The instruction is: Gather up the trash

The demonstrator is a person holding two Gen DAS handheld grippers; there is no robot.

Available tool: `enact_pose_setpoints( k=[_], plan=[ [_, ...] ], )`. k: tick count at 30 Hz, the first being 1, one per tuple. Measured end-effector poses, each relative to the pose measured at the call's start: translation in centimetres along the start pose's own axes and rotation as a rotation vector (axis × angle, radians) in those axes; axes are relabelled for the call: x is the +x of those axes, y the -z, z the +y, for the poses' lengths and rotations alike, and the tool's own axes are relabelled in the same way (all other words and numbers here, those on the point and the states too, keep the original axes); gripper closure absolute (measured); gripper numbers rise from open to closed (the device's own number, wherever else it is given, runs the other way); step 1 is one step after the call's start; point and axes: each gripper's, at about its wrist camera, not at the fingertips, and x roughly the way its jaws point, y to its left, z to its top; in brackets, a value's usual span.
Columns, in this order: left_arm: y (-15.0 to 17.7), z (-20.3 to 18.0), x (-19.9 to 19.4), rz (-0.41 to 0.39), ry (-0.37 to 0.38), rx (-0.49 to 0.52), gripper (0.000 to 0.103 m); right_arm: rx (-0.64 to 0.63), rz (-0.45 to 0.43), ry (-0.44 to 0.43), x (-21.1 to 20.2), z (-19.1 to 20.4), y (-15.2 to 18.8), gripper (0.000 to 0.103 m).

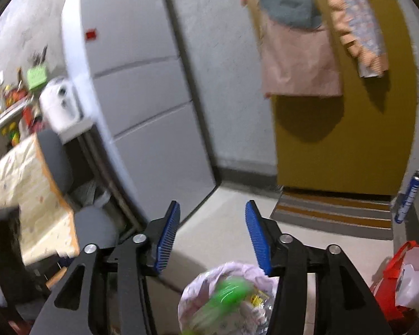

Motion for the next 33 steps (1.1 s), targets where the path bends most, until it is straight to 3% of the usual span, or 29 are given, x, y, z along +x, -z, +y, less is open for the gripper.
enact_pose_setpoints(
  k=[7,12,17,24,29,33],
  plan=[
    [4.6,4.9,-6.1,-0.037,-0.268,-0.158,0.011,-0.162,0.15,-0.145,2.0,5.9,3.3,0.046],
    [8.1,6.3,-11.4,-0.014,-0.435,-0.243,0.007,-0.23,0.242,-0.25,1.1,9.7,4.2,0.033],
    [11.0,6.7,-15.1,0.047,-0.543,-0.323,0.007,-0.315,0.255,-0.313,-1.0,13.0,3.9,0.017],
    [14.4,7.3,-18.6,0.132,-0.643,-0.409,0.007,-0.411,0.288,-0.358,-3.9,15.9,3.2,0.015],
    [14.4,7.2,-21.5,0.104,-0.714,-0.427,0.007,-0.432,0.28,-0.364,-5.0,16.5,2.2,0.014],
    [13.9,6.9,-21.8,0.097,-0.724,-0.423,0.007,-0.43,0.282,-0.352,-5.0,16.1,1.9,0.014]
  ],
)
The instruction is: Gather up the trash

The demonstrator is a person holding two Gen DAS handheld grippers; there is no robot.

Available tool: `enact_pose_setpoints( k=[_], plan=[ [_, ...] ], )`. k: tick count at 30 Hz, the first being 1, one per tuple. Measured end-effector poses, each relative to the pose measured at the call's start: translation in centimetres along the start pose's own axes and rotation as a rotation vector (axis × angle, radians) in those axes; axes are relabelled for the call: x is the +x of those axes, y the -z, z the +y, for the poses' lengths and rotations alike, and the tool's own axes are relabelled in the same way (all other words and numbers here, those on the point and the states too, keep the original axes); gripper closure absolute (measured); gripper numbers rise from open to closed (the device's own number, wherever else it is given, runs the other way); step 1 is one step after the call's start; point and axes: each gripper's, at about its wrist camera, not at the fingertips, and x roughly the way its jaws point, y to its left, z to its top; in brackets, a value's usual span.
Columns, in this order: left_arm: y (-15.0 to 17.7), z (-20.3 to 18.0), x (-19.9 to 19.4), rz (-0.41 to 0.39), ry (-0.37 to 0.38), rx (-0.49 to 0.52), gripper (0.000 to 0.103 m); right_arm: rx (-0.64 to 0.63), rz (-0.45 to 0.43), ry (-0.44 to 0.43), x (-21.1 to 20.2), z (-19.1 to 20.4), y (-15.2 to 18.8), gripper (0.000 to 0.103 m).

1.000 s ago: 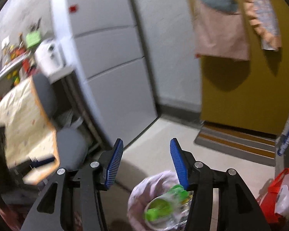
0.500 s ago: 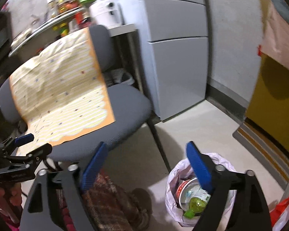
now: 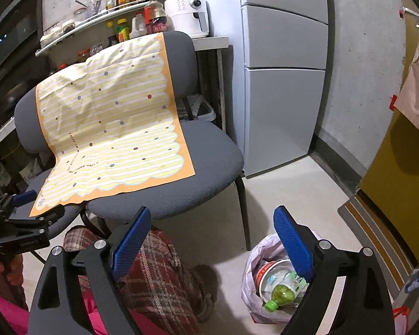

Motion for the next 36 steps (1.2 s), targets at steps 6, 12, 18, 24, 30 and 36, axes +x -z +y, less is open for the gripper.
enact_pose_setpoints(
  k=[6,12,18,24,30,36],
  plan=[
    [0.0,-0.3,0.0,0.008,0.001,0.001,0.007,-0.013,-0.003,-0.013,0.0,0.3,-0.1,0.014],
    [0.2,-0.2,-0.1,0.004,-0.004,-0.005,0.007,-0.004,-0.016,-0.01,0.0,-0.1,-0.2,0.014],
    [0.3,-0.1,-0.1,0.007,-0.003,-0.007,0.007,-0.001,-0.02,-0.008,0.0,-0.4,-0.3,0.014],
    [0.4,-0.1,-0.1,0.011,-0.004,-0.008,0.007,0.003,-0.018,-0.009,0.0,-0.6,-0.3,0.014],
    [0.4,0.0,-0.1,0.01,-0.003,-0.006,0.007,0.003,-0.018,-0.009,0.0,-0.8,-0.4,0.014],
    [0.4,0.0,0.0,0.011,-0.002,-0.006,0.007,0.011,-0.021,-0.004,0.2,-0.9,-0.6,0.014]
  ],
)
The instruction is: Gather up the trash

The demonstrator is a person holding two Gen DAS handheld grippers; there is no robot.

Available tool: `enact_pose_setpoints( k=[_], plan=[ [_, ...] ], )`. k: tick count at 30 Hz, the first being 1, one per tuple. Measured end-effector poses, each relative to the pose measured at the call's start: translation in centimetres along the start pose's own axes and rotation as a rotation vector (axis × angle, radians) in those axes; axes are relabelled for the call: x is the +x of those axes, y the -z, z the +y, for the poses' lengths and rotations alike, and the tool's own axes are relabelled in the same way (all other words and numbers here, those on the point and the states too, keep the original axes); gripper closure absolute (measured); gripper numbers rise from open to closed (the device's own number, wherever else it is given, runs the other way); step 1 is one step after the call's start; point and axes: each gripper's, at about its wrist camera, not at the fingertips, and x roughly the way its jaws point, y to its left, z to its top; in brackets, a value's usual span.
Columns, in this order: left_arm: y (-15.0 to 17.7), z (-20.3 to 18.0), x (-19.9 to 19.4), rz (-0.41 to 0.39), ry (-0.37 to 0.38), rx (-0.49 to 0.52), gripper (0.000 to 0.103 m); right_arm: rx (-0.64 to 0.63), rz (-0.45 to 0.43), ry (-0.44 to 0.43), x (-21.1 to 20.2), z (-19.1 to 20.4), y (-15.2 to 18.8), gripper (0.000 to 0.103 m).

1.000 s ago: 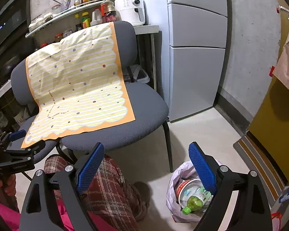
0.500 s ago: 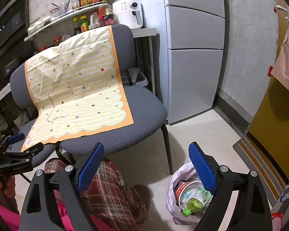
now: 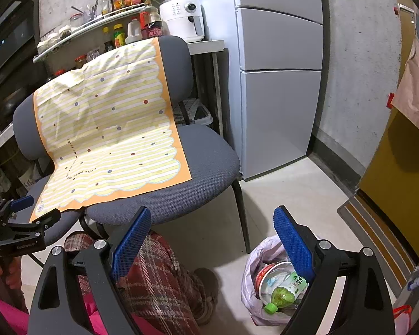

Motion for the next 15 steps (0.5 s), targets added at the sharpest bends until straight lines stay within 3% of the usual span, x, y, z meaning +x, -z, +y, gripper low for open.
enact_pose_setpoints(
  k=[15],
  plan=[
    [0.05,-0.05,-0.01,0.001,-0.002,-0.001,0.007,0.002,0.001,0.0,-0.02,-0.1,0.06,0.014]
  ],
)
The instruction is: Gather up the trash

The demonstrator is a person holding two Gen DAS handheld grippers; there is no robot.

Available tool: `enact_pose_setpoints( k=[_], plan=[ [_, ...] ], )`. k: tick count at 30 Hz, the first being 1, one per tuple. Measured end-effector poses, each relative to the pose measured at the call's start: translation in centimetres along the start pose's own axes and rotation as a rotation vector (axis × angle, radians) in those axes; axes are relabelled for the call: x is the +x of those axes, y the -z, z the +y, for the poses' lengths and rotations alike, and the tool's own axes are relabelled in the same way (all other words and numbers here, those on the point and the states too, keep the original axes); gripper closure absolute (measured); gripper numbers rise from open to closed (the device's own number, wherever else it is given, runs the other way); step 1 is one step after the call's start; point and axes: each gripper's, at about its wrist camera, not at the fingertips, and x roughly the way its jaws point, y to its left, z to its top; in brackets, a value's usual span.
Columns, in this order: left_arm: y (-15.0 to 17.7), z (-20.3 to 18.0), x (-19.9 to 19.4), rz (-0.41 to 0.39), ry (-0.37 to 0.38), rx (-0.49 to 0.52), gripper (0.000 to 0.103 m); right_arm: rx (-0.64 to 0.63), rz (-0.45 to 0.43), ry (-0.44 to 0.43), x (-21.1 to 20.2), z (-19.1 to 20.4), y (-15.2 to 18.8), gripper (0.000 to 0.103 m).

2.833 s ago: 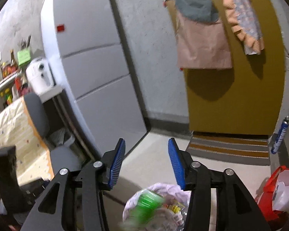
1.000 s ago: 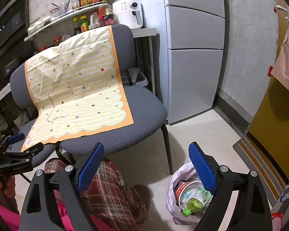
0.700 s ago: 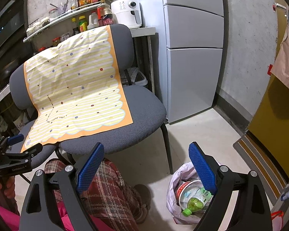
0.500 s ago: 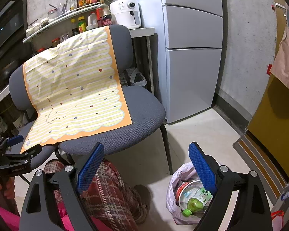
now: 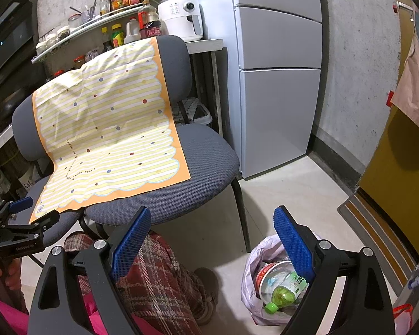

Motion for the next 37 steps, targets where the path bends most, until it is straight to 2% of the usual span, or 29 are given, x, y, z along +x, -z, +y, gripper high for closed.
enact_pose_setpoints(
  k=[30,37],
  plan=[
    [0.5,0.3,0.3,-0.008,-0.001,0.011,0.007,-0.004,0.01,-0.007,0.4,-0.6,0.0,0.014],
    [0.5,1.3,0.9,0.016,-0.011,-0.014,0.007,-0.014,0.012,-0.023,1.3,1.0,-0.2,0.014]
  ],
)
